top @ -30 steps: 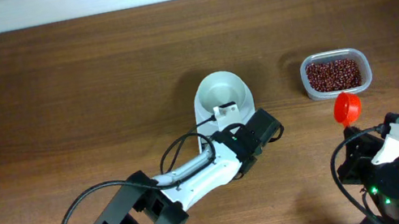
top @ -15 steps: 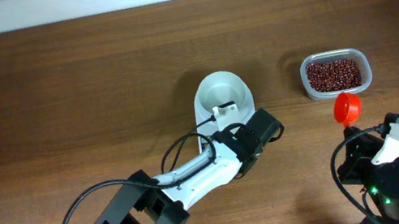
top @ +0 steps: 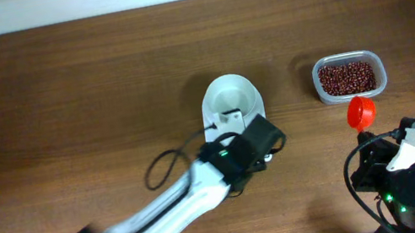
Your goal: Scoop and weigh 50g on scale
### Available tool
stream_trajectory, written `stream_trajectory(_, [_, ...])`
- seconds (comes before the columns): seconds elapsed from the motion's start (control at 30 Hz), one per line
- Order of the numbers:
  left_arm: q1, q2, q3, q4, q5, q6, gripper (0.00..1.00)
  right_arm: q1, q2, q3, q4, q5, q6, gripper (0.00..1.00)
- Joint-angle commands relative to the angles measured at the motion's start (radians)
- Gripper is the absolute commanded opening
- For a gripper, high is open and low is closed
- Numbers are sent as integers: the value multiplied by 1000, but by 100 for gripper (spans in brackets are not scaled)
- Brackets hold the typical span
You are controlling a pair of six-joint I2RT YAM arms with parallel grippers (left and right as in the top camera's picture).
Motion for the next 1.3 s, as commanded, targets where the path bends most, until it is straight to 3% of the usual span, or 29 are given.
stream_trajectory(0.0, [61,-311,-1,-67,2,278,40,3,-3,15,3,20,-11,4])
stream_trajectory(0.03, [87,-391,-1,-81,2,332,74,3,-3,15,3,20,-11,4])
stream_trajectory(0.07, [113,-470,-1,-106,-1,350,99,3,-3,15,14,21,-11,4])
stream_trajectory(0.17, [130,-600,-1,-272,-24,350,99,3,2,15,100,109,-11,4])
stream_trajectory(0.27, [171,-657,0,-294,-13,761,99,3,48,15,201,120,-50,4])
stream_trajectory(0.3, [229,-678,11,-294,45,896,99,3,79,15,220,109,-97,4])
stream_trajectory(0.37, [440,-714,66,-311,328,1133,99,3,131,17,257,-69,-166,4])
stream_trajectory(0.4, [535,-722,71,-317,366,1209,99,3,145,25,250,-174,-165,4])
stream_trajectory(0.5, [626,-720,71,-316,373,1220,99,3,150,28,154,-387,-164,4])
stream_trajectory(0.63, [625,-719,70,-393,408,1209,99,3,149,28,0,-461,-130,4])
stream_trajectory(0.73, [628,-703,76,-423,666,1431,99,4,149,28,-5,-460,-172,4])
stream_trajectory(0.9, [755,-505,370,-855,712,1850,99,4,149,80,2,-452,-280,4])
stream_trajectory(1.03, [761,-430,391,-763,718,1875,99,4,149,90,-10,-456,-295,4])
stream_trajectory(1.27, [761,-418,181,-607,795,1871,99,4,149,91,-18,-455,-296,4])
